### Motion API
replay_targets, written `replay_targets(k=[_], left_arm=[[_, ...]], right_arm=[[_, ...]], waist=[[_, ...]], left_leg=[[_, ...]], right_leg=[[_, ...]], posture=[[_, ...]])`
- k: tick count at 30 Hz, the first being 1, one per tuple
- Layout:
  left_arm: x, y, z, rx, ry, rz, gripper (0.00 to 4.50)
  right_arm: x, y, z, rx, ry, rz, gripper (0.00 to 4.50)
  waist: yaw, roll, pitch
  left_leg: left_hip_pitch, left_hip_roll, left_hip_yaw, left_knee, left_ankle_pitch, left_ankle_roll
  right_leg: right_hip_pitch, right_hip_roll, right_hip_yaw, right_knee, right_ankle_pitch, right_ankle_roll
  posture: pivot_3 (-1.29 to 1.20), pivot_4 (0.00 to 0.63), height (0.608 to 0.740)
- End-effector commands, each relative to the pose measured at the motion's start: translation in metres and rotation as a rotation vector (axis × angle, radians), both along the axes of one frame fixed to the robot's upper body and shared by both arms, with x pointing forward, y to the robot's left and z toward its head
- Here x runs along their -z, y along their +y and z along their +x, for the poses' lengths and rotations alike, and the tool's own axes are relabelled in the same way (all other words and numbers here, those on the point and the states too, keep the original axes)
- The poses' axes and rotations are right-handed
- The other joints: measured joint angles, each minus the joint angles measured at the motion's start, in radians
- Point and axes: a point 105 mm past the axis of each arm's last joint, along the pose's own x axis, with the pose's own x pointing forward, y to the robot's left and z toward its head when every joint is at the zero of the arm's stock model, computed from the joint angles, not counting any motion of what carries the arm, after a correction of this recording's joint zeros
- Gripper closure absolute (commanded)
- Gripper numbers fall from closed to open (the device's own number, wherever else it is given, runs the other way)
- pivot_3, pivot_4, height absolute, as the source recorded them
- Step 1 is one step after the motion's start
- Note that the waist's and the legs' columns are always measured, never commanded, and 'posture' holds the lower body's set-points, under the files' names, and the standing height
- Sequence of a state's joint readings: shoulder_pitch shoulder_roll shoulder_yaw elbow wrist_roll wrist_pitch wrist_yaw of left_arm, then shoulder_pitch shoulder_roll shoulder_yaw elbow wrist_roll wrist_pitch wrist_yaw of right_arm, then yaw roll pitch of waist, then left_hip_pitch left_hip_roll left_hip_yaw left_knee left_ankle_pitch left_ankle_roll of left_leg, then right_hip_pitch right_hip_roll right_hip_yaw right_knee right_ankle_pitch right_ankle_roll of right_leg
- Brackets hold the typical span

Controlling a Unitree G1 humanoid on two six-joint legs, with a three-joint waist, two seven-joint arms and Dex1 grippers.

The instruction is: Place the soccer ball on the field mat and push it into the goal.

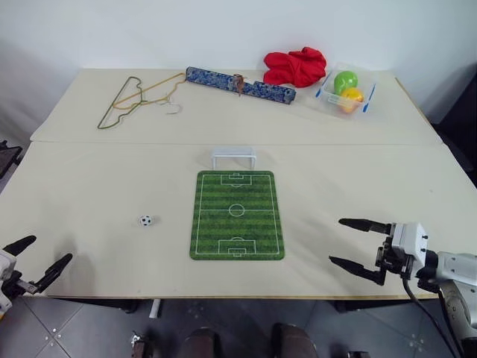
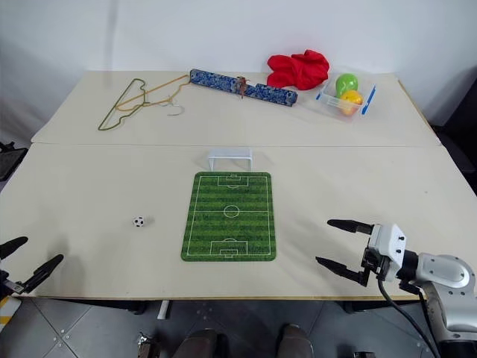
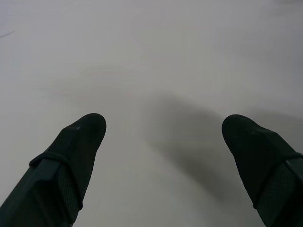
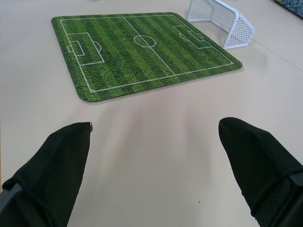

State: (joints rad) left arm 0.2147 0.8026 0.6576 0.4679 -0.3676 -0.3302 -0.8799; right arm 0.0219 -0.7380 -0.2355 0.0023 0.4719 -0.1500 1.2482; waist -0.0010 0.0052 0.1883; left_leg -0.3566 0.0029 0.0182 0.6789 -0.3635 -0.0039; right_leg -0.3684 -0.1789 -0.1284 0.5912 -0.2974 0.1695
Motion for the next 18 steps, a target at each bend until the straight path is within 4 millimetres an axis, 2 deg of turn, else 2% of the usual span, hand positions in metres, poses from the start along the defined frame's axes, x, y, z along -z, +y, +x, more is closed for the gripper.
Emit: replay_targets(k=[1, 5, 9, 13, 18], left_arm=[[-0.008, -0.004, 0.001, 0.014, -0.025, -0.021, 0.01], [-0.007, -0.003, -0.002, 0.005, -0.046, -0.097, 0.01], [-0.003, -0.003, -0.009, 0.013, -0.059, -0.188, 0.01], [0.008, -0.016, -0.012, 0.075, -0.011, -0.267, 0.01], [-0.004, -0.058, 0.004, 0.251, -0.034, -0.338, 0.01]], right_arm=[[-0.015, 0.013, -0.003, -0.033, 0.017, 0.112, 0.0], [-0.038, 0.049, -0.011, -0.16, 0.03, 0.251, 0.0], [-0.06, 0.07, -0.024, -0.258, -0.073, 0.351, 0.0], [-0.07, 0.073, -0.037, -0.334, -0.163, 0.422, 0.0], [-0.061, 0.065, -0.034, -0.31, -0.179, 0.374, 0.0]], waist=[[0.0, 0.0, 0.0], [-0.002, 0.0, 0.0], [-0.001, 0.0, 0.0], [0.003, -0.001, 0.0], [0.011, -0.002, -0.001]], left_leg=[[0.0, 0.0, 0.0, 0.0, 0.0, 0.0], [0.0, 0.001, 0.0, 0.0, 0.0, 0.0], [0.0, 0.001, 0.0, 0.001, 0.0, 0.0], [0.0, 0.001, 0.0, 0.001, 0.0, 0.0], [0.0, 0.0, -0.001, 0.002, 0.0, 0.0]], right_leg=[[0.0, 0.0, 0.0, 0.0, 0.0, 0.0], [0.0, 0.0, 0.0, 0.001, 0.0, 0.0], [0.0, 0.0, 0.0, 0.001, 0.0, 0.0], [0.0, 0.0, 0.0, 0.001, 0.0, 0.0], [0.001, 0.0, 0.0, 0.001, 0.0, 0.0]], posture=[[0.0, 0.15, 0.74], [0.0, 0.15, 0.74], [0.0, 0.15, 0.74], [0.0, 0.15, 0.74], [0.0, 0.15, 0.74]])
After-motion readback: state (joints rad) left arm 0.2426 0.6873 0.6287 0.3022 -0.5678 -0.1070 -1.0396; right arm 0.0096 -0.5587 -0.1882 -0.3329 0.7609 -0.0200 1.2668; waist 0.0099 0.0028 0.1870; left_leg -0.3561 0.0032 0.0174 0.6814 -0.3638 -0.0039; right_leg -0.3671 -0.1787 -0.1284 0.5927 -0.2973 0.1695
